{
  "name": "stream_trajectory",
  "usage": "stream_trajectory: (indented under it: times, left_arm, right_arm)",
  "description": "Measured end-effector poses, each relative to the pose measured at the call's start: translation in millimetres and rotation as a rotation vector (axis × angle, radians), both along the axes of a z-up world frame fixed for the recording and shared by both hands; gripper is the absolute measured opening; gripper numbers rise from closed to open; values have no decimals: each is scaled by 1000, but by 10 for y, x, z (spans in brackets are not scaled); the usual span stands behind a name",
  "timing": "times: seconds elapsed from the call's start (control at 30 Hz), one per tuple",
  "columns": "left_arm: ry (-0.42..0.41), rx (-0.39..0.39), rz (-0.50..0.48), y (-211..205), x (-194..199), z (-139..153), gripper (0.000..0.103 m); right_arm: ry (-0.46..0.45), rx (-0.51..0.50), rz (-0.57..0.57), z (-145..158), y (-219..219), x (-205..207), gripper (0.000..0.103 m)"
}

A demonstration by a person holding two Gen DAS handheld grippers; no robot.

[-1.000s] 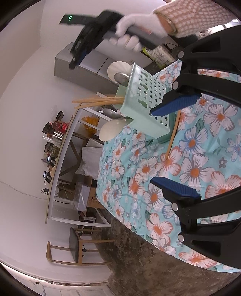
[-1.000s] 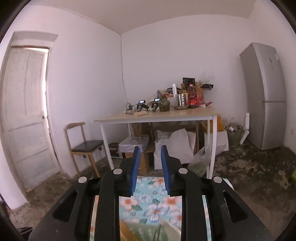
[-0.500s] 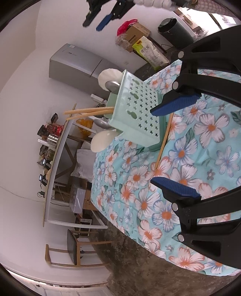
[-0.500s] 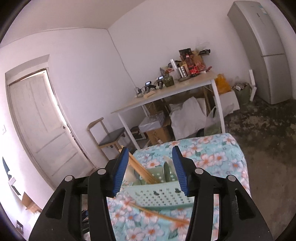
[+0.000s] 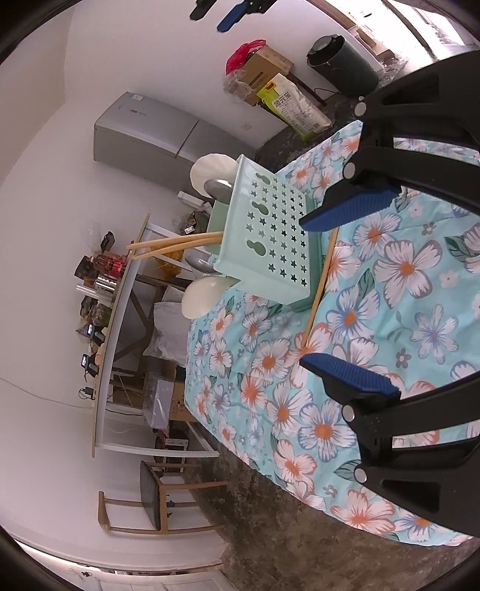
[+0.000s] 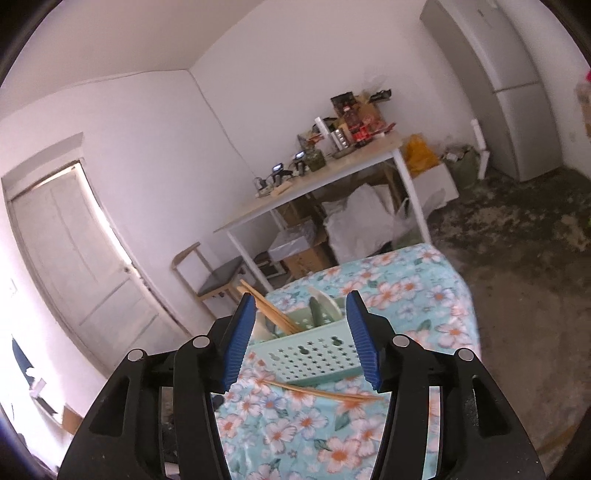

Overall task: Organize utensils
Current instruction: 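Move both open grippers back toward the last chopstick lying before the caddy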

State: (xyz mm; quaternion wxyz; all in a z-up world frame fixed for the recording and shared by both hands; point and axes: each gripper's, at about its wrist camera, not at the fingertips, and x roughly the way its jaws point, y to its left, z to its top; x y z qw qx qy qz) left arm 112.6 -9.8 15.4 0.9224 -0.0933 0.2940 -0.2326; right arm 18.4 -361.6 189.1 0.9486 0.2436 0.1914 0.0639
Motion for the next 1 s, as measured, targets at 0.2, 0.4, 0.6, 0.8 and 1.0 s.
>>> stream_trajectory:
  times: [0.2,0.4,0.6,0.8,1.0]
  left_arm:
    - [0,-6,-15,-11,-31,16,66]
    - [-1,-7,-45,-76,-62,31,66]
    - [10,-8,-63,-155,-37,1,66]
    - [14,-6,-65,-178,-31,-10,66]
    - [19,-3,-52,-154,-24,-38,66]
  right_arm:
    - [-34,-102,-118,185,36,-357,80]
    - [-54,-190,-290,360,111,-612,95]
    - [-95,-269,-337,498,230,-746,95]
    - [-144,-268,-319,525,283,-828,95]
    - [-146,-255,-293,494,237,-810,95]
